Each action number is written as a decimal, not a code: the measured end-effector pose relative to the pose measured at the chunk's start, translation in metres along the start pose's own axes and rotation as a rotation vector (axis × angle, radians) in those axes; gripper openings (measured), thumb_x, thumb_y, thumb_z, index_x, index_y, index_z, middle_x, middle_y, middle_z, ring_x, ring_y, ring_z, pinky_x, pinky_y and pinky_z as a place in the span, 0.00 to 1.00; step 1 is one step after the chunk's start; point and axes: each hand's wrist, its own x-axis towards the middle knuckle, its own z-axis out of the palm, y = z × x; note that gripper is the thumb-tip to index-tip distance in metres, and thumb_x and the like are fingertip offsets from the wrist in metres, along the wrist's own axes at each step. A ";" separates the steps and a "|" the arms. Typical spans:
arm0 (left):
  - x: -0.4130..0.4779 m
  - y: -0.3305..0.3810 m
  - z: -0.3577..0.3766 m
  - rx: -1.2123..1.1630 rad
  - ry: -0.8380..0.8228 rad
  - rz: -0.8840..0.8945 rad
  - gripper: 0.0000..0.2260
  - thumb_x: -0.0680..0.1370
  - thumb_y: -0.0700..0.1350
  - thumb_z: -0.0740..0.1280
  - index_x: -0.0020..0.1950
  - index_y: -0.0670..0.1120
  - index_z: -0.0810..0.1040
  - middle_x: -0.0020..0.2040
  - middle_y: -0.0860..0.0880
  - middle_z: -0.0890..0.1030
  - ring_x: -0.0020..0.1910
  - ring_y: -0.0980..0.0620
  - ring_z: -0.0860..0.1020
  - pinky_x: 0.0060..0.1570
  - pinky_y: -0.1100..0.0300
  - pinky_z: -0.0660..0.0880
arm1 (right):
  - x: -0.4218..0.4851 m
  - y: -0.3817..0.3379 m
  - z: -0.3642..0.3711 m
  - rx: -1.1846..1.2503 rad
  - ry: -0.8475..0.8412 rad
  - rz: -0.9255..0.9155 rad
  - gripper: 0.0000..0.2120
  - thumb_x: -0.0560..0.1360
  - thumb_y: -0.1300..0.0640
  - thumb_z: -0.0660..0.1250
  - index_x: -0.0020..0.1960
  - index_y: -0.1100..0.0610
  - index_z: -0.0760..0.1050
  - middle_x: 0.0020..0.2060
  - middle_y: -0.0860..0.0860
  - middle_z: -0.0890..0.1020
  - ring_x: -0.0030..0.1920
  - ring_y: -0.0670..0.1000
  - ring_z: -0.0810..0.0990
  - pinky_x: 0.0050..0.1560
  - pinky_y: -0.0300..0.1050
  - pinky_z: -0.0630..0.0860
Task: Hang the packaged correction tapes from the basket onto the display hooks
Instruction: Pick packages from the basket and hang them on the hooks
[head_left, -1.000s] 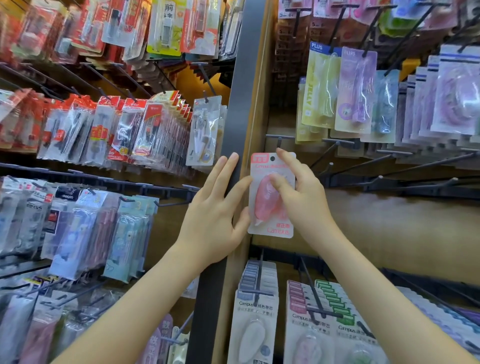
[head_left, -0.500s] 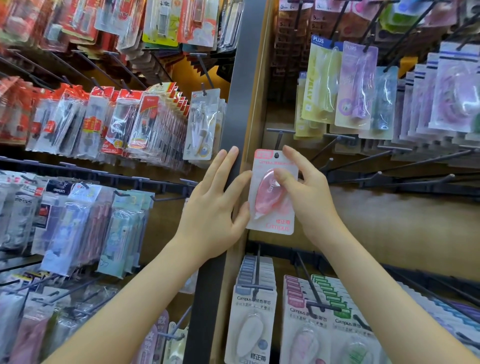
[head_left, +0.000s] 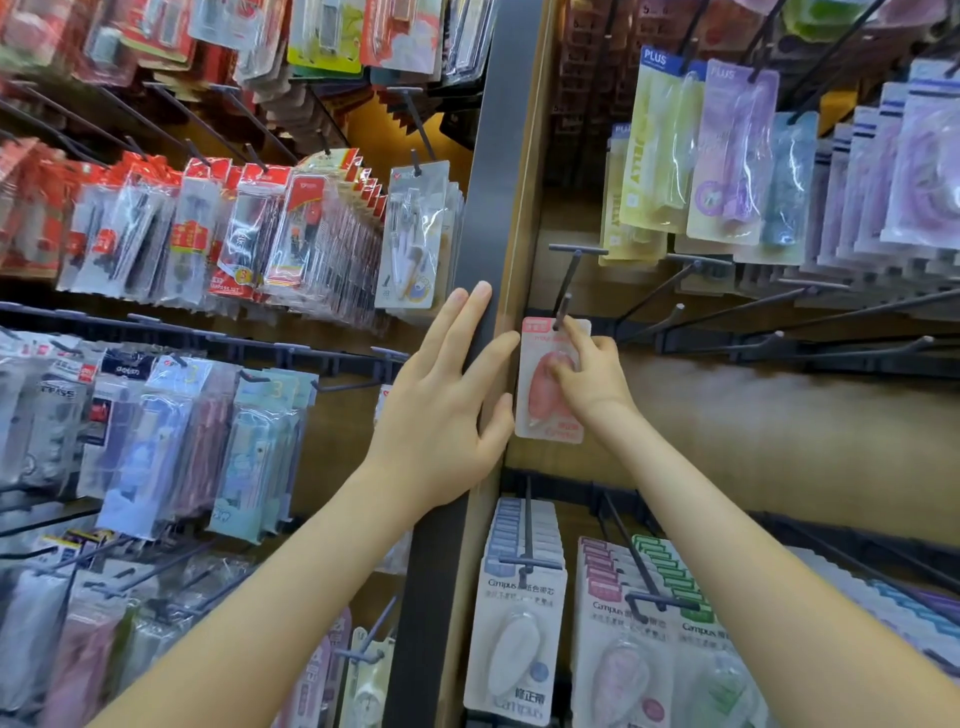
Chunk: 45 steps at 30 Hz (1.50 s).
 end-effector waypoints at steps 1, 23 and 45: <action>0.000 0.001 0.000 0.004 -0.003 0.000 0.21 0.77 0.50 0.57 0.69 0.47 0.70 0.78 0.45 0.55 0.78 0.48 0.49 0.66 0.57 0.59 | -0.005 0.000 -0.002 -0.040 0.003 0.014 0.24 0.82 0.54 0.57 0.76 0.43 0.57 0.71 0.54 0.60 0.64 0.54 0.67 0.62 0.49 0.69; -0.508 0.115 -0.180 0.124 -1.034 -0.791 0.24 0.71 0.45 0.61 0.65 0.36 0.68 0.60 0.34 0.76 0.52 0.35 0.79 0.46 0.47 0.79 | -0.507 0.022 0.185 0.206 -0.825 -0.051 0.24 0.79 0.58 0.60 0.73 0.58 0.62 0.66 0.55 0.69 0.67 0.55 0.67 0.65 0.50 0.67; -1.113 0.355 -0.179 0.131 -1.441 -1.915 0.20 0.81 0.49 0.54 0.73 0.49 0.66 0.62 0.35 0.71 0.57 0.34 0.73 0.55 0.47 0.70 | -1.092 0.348 0.412 -0.212 -1.407 0.346 0.28 0.78 0.57 0.63 0.76 0.58 0.59 0.72 0.55 0.66 0.72 0.58 0.62 0.71 0.53 0.59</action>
